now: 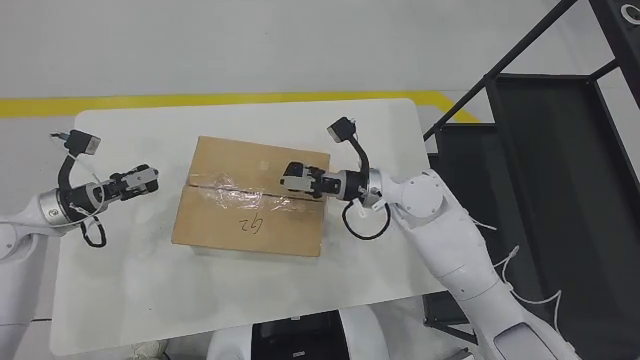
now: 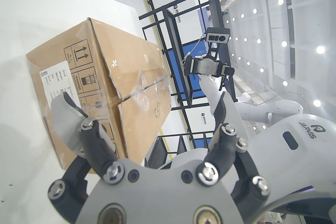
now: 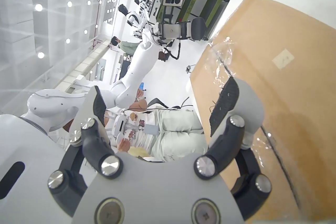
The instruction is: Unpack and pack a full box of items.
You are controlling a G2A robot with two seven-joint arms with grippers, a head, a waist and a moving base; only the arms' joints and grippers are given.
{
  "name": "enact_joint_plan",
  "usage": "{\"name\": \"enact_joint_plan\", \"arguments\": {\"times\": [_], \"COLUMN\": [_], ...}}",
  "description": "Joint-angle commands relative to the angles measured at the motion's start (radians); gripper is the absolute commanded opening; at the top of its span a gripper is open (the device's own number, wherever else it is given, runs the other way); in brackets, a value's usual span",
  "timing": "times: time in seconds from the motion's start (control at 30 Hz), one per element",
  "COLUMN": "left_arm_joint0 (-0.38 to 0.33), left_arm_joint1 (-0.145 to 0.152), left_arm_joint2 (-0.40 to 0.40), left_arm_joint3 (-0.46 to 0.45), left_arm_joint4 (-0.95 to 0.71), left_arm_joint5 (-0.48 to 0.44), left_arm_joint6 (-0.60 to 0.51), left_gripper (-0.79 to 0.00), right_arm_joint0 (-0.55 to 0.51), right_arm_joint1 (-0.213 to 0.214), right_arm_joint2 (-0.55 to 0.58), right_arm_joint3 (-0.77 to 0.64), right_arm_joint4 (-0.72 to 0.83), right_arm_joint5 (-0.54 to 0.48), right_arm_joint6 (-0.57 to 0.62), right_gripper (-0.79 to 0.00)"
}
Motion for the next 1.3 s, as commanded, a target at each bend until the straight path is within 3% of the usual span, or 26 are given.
{"name": "enact_joint_plan", "arguments": {"times": [0.0,0.2,1.27], "left_arm_joint0": [0.003,0.006,0.006], "left_arm_joint1": [0.001,0.002,0.002], "left_arm_joint2": [-0.003,-0.012,-0.012], "left_arm_joint3": [-0.009,-0.010,-0.010], "left_arm_joint4": [-0.010,-0.013,-0.013], "left_arm_joint5": [0.003,-0.004,-0.004], "left_arm_joint6": [-0.005,0.012,0.012], "left_gripper": [0.000,0.000,0.000], "right_arm_joint0": [-0.020,-0.059,-0.059], "right_arm_joint1": [0.005,0.020,0.020], "right_arm_joint2": [0.015,0.043,0.043], "right_arm_joint3": [-0.018,-0.051,-0.051], "right_arm_joint4": [0.020,0.076,0.076], "right_arm_joint5": [-0.003,0.027,0.027], "right_arm_joint6": [0.013,0.083,0.083], "right_gripper": [0.000,0.000,0.000]}}
